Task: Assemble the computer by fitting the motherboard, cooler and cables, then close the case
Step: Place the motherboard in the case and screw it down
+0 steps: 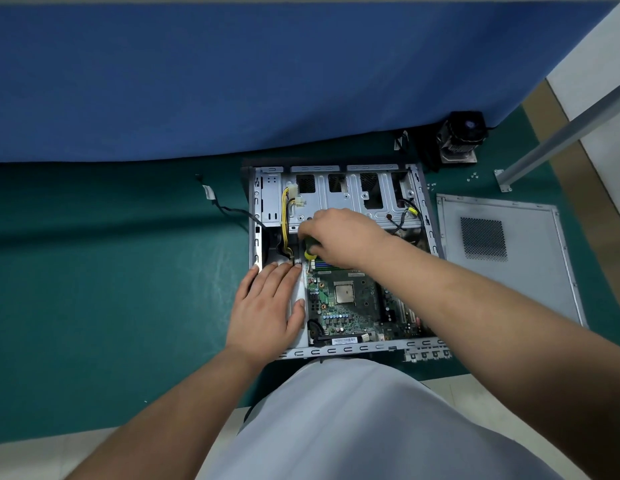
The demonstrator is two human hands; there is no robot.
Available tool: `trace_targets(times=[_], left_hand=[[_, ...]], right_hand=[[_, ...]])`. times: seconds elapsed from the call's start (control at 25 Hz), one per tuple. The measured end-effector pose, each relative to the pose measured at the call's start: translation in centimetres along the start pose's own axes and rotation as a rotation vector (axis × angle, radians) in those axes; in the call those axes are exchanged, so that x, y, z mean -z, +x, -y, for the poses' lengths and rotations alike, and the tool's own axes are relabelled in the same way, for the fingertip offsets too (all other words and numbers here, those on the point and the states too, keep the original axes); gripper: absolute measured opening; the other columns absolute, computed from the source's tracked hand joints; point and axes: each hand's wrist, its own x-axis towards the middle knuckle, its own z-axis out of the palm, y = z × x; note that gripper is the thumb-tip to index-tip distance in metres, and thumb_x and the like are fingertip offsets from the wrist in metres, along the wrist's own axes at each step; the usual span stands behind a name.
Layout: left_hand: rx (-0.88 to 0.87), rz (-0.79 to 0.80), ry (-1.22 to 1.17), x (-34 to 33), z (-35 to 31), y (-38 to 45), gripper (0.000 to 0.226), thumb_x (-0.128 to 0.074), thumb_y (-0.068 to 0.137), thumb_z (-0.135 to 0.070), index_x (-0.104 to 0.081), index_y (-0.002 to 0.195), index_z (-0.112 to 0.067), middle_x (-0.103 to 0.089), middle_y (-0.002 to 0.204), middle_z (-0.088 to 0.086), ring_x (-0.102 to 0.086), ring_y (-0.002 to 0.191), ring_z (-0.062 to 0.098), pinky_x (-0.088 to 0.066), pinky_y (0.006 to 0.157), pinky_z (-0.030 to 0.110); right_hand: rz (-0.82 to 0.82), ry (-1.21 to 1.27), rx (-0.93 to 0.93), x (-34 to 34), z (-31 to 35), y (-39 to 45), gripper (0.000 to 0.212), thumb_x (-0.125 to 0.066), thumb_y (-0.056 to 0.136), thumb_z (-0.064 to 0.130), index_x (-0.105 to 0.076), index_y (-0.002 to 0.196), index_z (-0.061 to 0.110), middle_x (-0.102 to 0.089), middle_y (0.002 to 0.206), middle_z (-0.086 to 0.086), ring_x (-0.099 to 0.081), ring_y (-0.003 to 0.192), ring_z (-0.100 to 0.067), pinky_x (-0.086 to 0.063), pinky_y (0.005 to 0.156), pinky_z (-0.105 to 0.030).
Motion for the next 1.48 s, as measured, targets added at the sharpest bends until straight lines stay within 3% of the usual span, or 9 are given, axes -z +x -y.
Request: trace_targets(times=[0.12, 0.32, 0.48, 0.64, 0.84, 1.0, 1.2, 1.36, 1.48], left_hand=[[-0.003, -0.006, -0.01, 0.1, -0.1, 0.0, 0.055, -0.044, 0.098, -0.041, -0.054, 0.147, -0.018, -0.056, 0.147, 0.0, -0.046, 0.14, 0.021, -0.025, 0.123, 0.048], [0.0, -0.006, -0.002, 0.3, -0.1, -0.1, 0.055, -0.045, 0.097, -0.041, -0.055, 0.146, -0.018, -0.056, 0.146, 0.0, -0.047, 0.139, 0.021, -0.026, 0.123, 0.048], [-0.001, -0.001, -0.004, 0.2, -0.2, -0.1, 0.055, -0.044, 0.097, -0.041, -0.054, 0.146, -0.018, -0.056, 0.146, 0.0, -0.046, 0.139, 0.021, -0.025, 0.123, 0.047], [0.005, 0.003, -0.008, 0.1, -0.1, -0.1, 0.055, -0.045, 0.098, -0.041, -0.053, 0.147, -0.018, -0.056, 0.146, 0.0, -0.046, 0.139, 0.02, -0.025, 0.123, 0.047], [0.0, 0.0, -0.009, 0.2, -0.2, -0.1, 0.055, -0.045, 0.097, -0.041, -0.054, 0.146, -0.018, -0.056, 0.146, 0.0, -0.046, 0.139, 0.021, -0.025, 0.124, 0.047], [0.005, 0.006, -0.01, 0.3, -0.2, -0.1, 0.054, -0.045, 0.097, -0.041, -0.055, 0.146, -0.018, -0.056, 0.146, 0.0, -0.047, 0.139, 0.021, -0.025, 0.123, 0.047], [0.002, -0.003, -0.017, 0.3, -0.2, -0.1, 0.055, -0.045, 0.097, -0.041, -0.055, 0.146, -0.017, -0.057, 0.146, 0.001, -0.047, 0.138, 0.021, -0.026, 0.123, 0.047], [0.0, -0.011, -0.026, 0.2, -0.2, 0.0, 0.055, -0.045, 0.097, -0.041, -0.055, 0.145, -0.018, -0.057, 0.146, 0.001, -0.048, 0.138, 0.021, -0.025, 0.123, 0.047], [-0.007, -0.013, -0.029, 0.1, -0.1, 0.0, 0.055, -0.043, 0.097, -0.042, -0.054, 0.146, -0.019, -0.056, 0.146, 0.0, -0.047, 0.138, 0.021, -0.025, 0.124, 0.047]], right_hand=[[-0.039, -0.089, -0.163, 0.0, 1.1, 0.8, 0.055, -0.039, 0.098, 0.069, -0.064, 0.103, 0.02, -0.065, 0.103, -0.006, -0.06, 0.086, -0.029, -0.038, 0.063, -0.033], [0.065, -0.005, 0.122, -0.1, -0.2, -0.1, 0.03, -0.058, 0.099, 0.02, -0.063, 0.126, 0.031, -0.057, 0.114, -0.004, -0.062, 0.099, -0.029, -0.046, 0.069, -0.036], [-0.05, -0.019, -0.14, -0.2, 1.1, 0.3, 0.052, -0.042, 0.099, 0.067, -0.061, 0.102, 0.019, -0.05, 0.081, -0.001, -0.054, 0.078, -0.027, -0.038, 0.062, -0.034], [-0.014, 0.033, 0.08, -0.2, 0.3, -0.1, 0.032, -0.06, 0.098, 0.022, -0.057, 0.13, 0.026, -0.055, 0.116, -0.008, -0.062, 0.097, -0.034, -0.041, 0.066, -0.036], [-0.071, -0.027, -0.149, -0.3, 1.4, 0.7, 0.044, -0.05, 0.1, 0.058, -0.058, 0.109, 0.016, -0.065, 0.104, -0.007, -0.055, 0.082, -0.029, -0.04, 0.065, -0.035], [-0.006, 0.013, 0.053, 0.1, 0.3, 0.0, 0.035, -0.058, 0.1, 0.028, -0.054, 0.134, 0.022, -0.061, 0.117, -0.008, -0.062, 0.1, -0.033, -0.042, 0.066, -0.036], [-0.055, -0.062, -0.153, -0.4, 1.5, 0.1, 0.053, -0.042, 0.1, 0.065, -0.061, 0.105, 0.016, -0.066, 0.102, -0.005, -0.059, 0.084, -0.029, -0.038, 0.064, -0.035], [-0.031, 0.004, 0.05, -0.1, 0.4, -0.4, 0.034, -0.061, 0.1, 0.033, -0.055, 0.129, 0.018, -0.057, 0.113, -0.01, -0.063, 0.099, -0.035, -0.039, 0.065, -0.036], [-0.102, 0.03, -0.036, -0.3, 1.1, -0.2, 0.036, -0.05, 0.104, 0.045, -0.061, 0.115, 0.012, -0.065, 0.102, -0.011, -0.061, 0.088, -0.031, -0.038, 0.064, -0.035]])
